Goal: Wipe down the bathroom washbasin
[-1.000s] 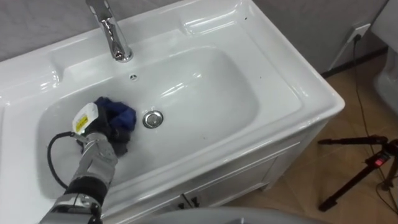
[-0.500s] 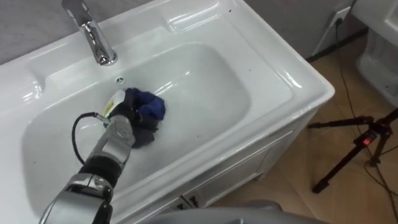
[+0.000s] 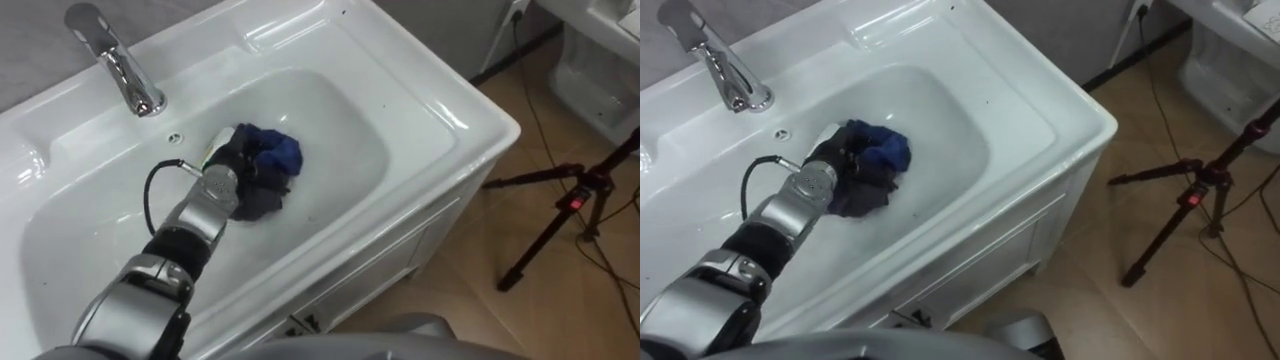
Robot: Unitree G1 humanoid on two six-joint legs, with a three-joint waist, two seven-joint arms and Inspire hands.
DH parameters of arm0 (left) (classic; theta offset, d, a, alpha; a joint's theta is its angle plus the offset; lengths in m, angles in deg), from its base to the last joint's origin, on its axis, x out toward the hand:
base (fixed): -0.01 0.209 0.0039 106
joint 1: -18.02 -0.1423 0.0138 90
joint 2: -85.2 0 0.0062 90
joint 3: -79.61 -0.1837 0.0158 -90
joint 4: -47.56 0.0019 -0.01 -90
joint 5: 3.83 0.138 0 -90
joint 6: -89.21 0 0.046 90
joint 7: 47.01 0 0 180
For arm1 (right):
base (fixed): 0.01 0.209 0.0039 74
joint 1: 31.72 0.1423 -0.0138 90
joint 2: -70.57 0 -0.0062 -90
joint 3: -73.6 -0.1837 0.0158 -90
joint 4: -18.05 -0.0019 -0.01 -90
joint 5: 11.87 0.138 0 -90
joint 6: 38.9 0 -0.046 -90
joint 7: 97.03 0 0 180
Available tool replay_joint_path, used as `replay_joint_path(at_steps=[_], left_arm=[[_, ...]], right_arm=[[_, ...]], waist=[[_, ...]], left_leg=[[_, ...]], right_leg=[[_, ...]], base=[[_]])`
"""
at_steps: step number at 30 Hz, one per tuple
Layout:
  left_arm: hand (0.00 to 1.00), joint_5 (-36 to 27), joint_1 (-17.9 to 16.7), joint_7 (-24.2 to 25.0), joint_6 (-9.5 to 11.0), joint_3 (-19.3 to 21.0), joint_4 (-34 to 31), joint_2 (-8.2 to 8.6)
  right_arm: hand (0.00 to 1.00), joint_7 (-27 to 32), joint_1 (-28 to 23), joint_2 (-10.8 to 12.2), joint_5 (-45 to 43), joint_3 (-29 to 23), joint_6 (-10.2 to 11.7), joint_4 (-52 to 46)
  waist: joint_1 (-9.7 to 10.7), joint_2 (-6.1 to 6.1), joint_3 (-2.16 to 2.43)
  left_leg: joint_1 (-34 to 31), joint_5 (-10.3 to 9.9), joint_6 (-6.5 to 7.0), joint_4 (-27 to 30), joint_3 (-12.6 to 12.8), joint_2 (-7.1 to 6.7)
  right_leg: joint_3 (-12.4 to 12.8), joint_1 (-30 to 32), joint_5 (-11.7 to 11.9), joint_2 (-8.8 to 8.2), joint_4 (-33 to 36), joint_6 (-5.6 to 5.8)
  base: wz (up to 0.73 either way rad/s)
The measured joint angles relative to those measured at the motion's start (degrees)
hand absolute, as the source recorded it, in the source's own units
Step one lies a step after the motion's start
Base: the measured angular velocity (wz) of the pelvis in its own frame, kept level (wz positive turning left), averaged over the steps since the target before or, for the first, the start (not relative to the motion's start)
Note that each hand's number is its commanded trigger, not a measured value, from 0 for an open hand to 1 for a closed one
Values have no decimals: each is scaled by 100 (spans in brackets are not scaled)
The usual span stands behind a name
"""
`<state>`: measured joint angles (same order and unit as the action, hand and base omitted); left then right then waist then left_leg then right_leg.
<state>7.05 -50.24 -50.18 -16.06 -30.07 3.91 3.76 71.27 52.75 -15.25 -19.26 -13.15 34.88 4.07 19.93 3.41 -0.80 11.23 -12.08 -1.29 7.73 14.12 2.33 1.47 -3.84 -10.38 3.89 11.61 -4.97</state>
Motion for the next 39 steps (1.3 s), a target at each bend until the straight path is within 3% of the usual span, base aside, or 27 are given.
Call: replay_joint_path(at_steps=[3,7,9,22,28,30,34,36,39], left_arm=[[100,-4,64,113,-104,-133,-484,9],[100,-14,122,175,-102,-304,-1245,104],[100,-15,137,219,-106,-304,-1519,66],[100,-8,450,509,-108,-306,-1591,-43],[100,0,444,510,-82,-307,-1250,-18],[100,18,373,511,86,-299,-705,-19],[100,323,-79,510,237,-42,-385,-24],[100,450,-445,510,476,223,-256,-23],[100,501,-675,507,730,446,-64,-26]], right_arm=[[0,-20,39,-52,5,-1,3,-44],[0,-6,35,-59,30,4,11,-51],[0,-8,26,-69,29,15,29,-57],[0,-152,-15,-117,20,108,58,-46],[0,-82,-33,-115,5,101,3,-155],[0,-20,-32,-115,23,107,1,-172],[0,64,-131,-104,32,96,-2,-300],[0,78,-246,-24,35,96,-6,-347],[0,134,-358,96,11,78,-4,-383]], waist=[[57,74,0],[91,65,-14],[87,63,-15],[72,52,-23],[47,54,-26],[-9,29,-41],[-81,2,-36],[-293,-91,-4],[-558,-221,41]], left_leg=[[-101,0,0,2,-2,-1],[-170,1,1,4,-6,7],[-200,1,0,5,-5,17],[-294,0,1,7,-24,12],[-246,-1,2,8,-17,-4],[-147,-1,2,-9,-10,-4],[-90,-1,2,0,-8,0],[-33,0,2,1,-10,6],[63,0,2,1,-24,13]], right_leg=[[-15,94,8,-12,20,10],[-42,132,14,-16,25,13],[-37,185,13,-15,45,13],[-43,244,19,-43,23,29],[-47,187,21,-38,23,32],[20,127,18,-1,68,27],[21,78,-4,9,38,5],[22,73,-47,19,100,-21],[-9,-30,-71,23,105,-27]], base=[[1],[2],[0],[0],[-1],[-16],[0],[-3],[5]])
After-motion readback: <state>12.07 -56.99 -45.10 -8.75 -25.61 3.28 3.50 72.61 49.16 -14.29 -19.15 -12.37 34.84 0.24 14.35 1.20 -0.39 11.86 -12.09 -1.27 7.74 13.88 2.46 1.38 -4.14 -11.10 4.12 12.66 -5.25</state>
